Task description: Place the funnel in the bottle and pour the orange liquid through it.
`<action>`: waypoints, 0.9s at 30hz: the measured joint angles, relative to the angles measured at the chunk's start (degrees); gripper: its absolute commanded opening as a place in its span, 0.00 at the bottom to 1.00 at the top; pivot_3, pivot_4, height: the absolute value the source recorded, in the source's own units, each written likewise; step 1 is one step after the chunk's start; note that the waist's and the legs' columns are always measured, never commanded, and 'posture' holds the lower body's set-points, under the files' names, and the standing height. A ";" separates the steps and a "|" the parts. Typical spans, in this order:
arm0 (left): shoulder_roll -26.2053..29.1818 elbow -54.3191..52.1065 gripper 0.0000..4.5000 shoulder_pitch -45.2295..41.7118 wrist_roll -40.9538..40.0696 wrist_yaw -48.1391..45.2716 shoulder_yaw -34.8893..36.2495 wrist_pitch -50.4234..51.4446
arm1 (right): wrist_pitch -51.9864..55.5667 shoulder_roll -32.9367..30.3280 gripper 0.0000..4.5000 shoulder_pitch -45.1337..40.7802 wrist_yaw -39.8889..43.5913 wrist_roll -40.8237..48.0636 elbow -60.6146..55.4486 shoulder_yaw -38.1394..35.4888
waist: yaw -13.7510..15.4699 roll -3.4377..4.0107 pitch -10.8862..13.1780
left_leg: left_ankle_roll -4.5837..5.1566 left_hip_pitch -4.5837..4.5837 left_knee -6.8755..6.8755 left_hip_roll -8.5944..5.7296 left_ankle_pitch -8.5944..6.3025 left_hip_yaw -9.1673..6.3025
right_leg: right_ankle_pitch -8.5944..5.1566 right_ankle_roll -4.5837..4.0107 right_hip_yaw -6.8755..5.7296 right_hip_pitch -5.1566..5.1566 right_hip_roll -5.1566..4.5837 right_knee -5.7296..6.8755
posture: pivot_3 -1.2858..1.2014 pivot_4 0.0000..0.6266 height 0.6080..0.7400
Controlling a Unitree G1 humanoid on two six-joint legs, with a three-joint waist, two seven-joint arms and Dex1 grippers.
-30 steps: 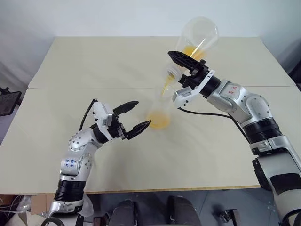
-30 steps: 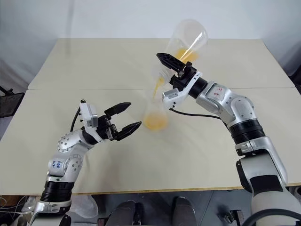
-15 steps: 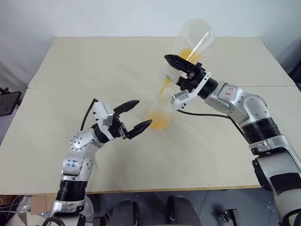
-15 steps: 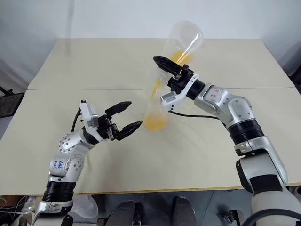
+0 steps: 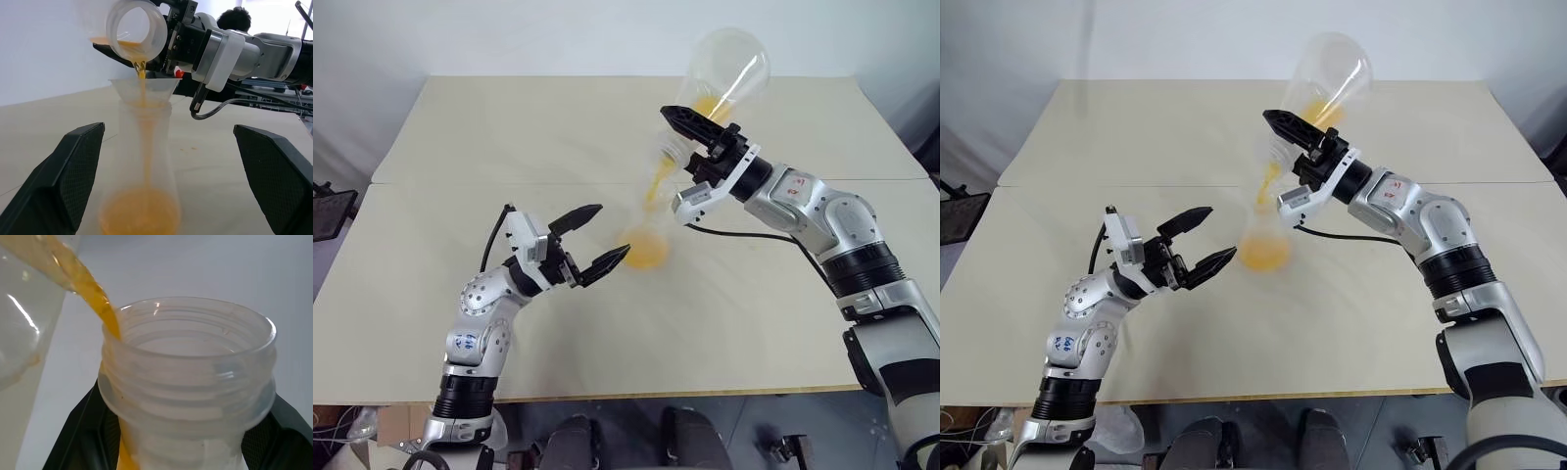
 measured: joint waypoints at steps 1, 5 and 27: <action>0.00 0.00 1.00 0.00 0.00 0.00 0.00 0.00 | 0.01 0.00 0.57 0.00 0.00 0.00 -0.01 0.00 | 0.00 0.00 0.00 | 0.00 0.00 0.00 0.00 0.00 0.00 | 0.00 0.00 0.00 0.00 0.00 0.00 | 0.52 0.24 1.00; 0.00 0.00 1.00 0.00 0.00 0.00 -0.01 0.00 | 0.00 -0.12 0.57 0.00 0.00 0.00 -0.48 0.00 | -0.01 0.00 0.00 | 0.00 0.00 0.00 0.00 0.00 0.00 | 0.00 0.00 0.00 0.00 0.00 0.00 | 0.52 0.24 1.00; -0.35 0.19 1.00 -0.21 0.00 0.13 -0.01 -0.24 | -0.09 -0.70 0.57 0.00 -2.99 -2.14 -0.50 1.11 | -0.01 0.00 0.00 | 0.00 0.00 0.00 0.00 0.00 0.00 | 0.00 0.00 0.00 0.00 0.00 0.00 | 0.52 0.24 1.00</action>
